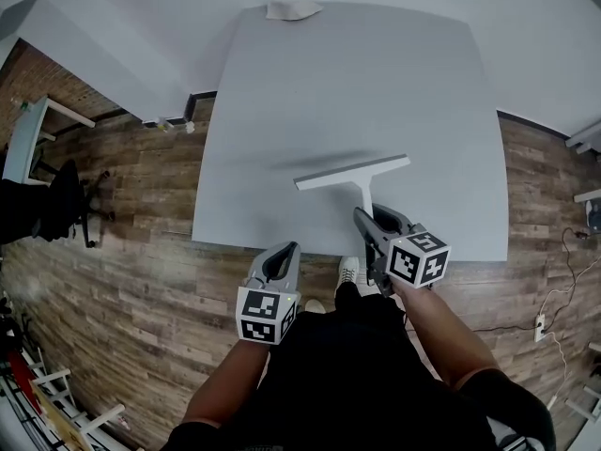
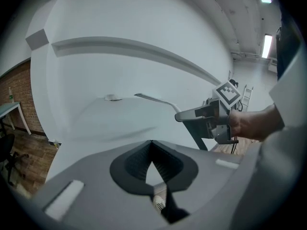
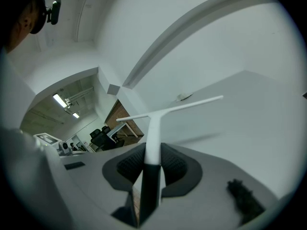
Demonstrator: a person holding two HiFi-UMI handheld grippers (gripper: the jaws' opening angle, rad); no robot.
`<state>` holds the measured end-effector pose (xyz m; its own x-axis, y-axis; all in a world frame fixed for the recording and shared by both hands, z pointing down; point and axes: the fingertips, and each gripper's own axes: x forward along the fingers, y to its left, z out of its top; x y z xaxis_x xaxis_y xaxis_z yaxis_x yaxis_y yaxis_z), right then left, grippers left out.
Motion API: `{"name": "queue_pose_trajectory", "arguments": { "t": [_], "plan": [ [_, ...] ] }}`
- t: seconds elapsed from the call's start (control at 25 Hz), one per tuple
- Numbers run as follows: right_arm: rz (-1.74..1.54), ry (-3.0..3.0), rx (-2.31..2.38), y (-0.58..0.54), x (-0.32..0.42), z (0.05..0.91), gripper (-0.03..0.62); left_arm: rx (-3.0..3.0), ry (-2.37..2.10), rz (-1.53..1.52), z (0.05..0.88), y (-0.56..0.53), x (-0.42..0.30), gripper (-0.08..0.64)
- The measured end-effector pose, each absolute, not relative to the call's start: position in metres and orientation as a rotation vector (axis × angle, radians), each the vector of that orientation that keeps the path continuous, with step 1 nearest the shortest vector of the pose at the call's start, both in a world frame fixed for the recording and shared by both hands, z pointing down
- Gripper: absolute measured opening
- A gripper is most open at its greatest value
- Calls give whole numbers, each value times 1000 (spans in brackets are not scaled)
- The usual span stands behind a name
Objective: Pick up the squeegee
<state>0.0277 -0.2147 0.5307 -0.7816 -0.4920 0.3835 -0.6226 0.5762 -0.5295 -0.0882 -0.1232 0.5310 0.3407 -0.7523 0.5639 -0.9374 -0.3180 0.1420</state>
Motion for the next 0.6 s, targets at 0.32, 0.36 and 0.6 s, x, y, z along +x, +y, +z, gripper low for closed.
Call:
{"name": "queue_pose_trajectory", "arguments": {
  "t": [0.32, 0.36, 0.6],
  "plan": [
    [922, -2621, 1006, -136, 23, 507, 98, 2219, -1428, 495, 521, -57, -95, 7],
    [932, -2612, 1008, -126, 23, 508, 98, 2226, -1422, 488, 519, -49, -95, 6],
    [939, -2602, 975, -74, 21, 505, 98, 2250, -1422, 415, 511, -14, -92, 7]
  ]
}}
